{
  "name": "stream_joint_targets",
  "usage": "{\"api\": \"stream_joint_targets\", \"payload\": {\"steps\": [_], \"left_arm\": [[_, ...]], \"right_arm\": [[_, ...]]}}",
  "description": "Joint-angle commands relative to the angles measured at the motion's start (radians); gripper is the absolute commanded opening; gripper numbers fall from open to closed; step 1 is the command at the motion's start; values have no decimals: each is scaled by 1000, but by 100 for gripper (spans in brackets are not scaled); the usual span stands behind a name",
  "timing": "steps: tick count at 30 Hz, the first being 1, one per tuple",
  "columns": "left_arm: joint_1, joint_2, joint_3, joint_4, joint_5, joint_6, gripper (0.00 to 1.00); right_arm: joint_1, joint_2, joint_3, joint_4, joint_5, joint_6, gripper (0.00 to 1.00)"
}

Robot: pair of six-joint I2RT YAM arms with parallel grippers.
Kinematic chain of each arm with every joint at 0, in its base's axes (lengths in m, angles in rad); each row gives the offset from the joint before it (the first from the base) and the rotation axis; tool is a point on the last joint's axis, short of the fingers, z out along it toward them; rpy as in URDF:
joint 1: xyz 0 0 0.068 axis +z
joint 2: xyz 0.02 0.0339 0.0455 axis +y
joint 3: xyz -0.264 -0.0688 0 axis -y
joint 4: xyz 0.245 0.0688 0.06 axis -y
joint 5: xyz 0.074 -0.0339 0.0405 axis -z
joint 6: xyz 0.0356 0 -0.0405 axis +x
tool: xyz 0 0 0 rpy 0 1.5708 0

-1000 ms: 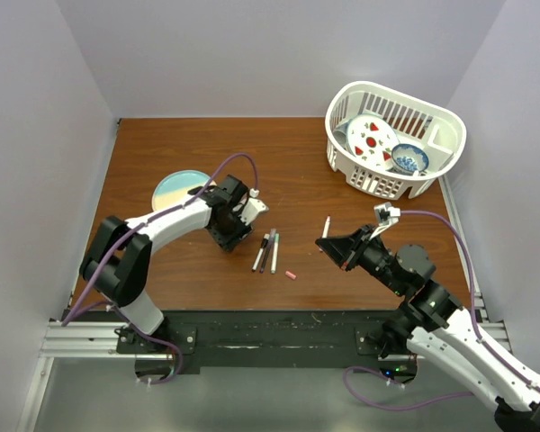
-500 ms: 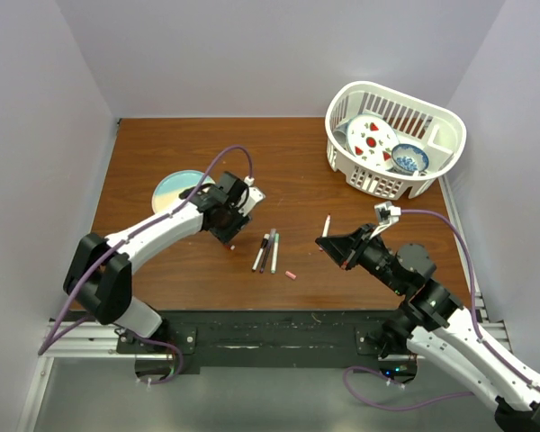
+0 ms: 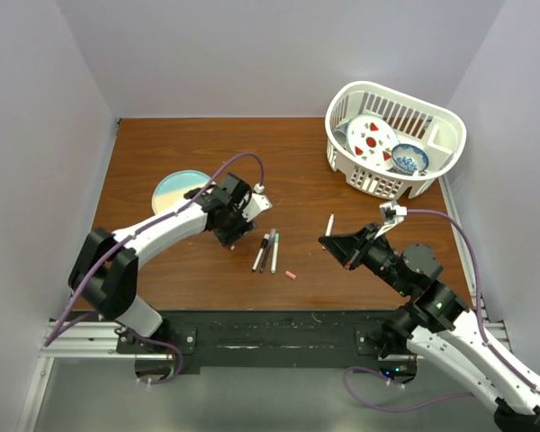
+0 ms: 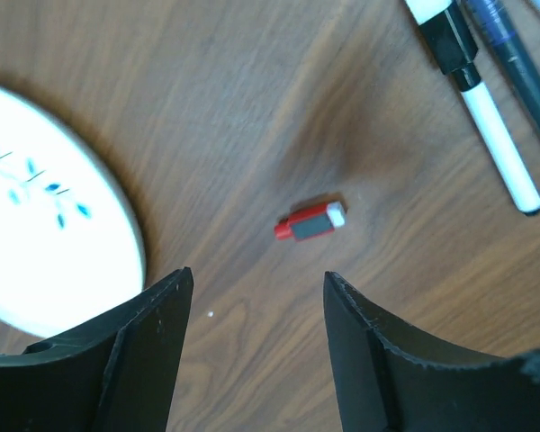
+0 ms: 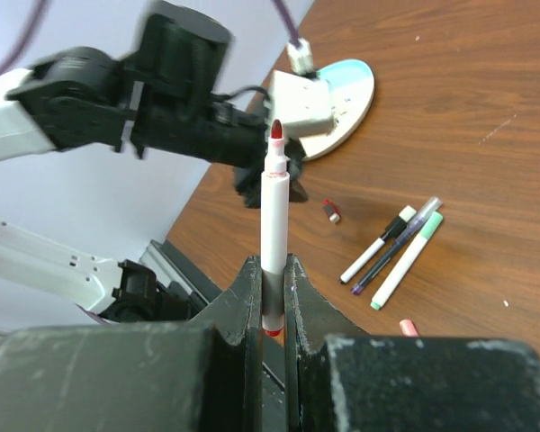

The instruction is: Insert the pens into the pen caps

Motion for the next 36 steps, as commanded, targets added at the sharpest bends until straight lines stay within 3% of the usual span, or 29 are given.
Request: {"api": "stream_joint_targets", "payload": {"steps": [1, 9, 15, 23, 28, 31, 33, 36], "left_arm": [[-5, 97, 16, 26, 32, 60, 63], [-6, 152, -16, 59, 13, 112, 61], [-8, 183, -2, 83, 81, 149, 58], [-8, 218, -19, 66, 92, 166, 47], [-6, 229, -19, 39, 104, 149, 34], [-8, 224, -21, 36, 180, 140, 26], [-8, 235, -1, 14, 205, 104, 0], [-8, 263, 48, -16, 272, -1, 0]], "right_arm": [[4, -42, 43, -17, 37, -27, 0], [2, -67, 61, -67, 57, -60, 0], [2, -59, 77, -75, 68, -77, 0], [2, -56, 62, -52, 71, -65, 0], [2, -59, 60, -52, 71, -64, 0], [4, -67, 54, -46, 74, -56, 0], [2, -67, 49, -38, 74, -47, 0], [2, -56, 43, -35, 57, -31, 0]]}}
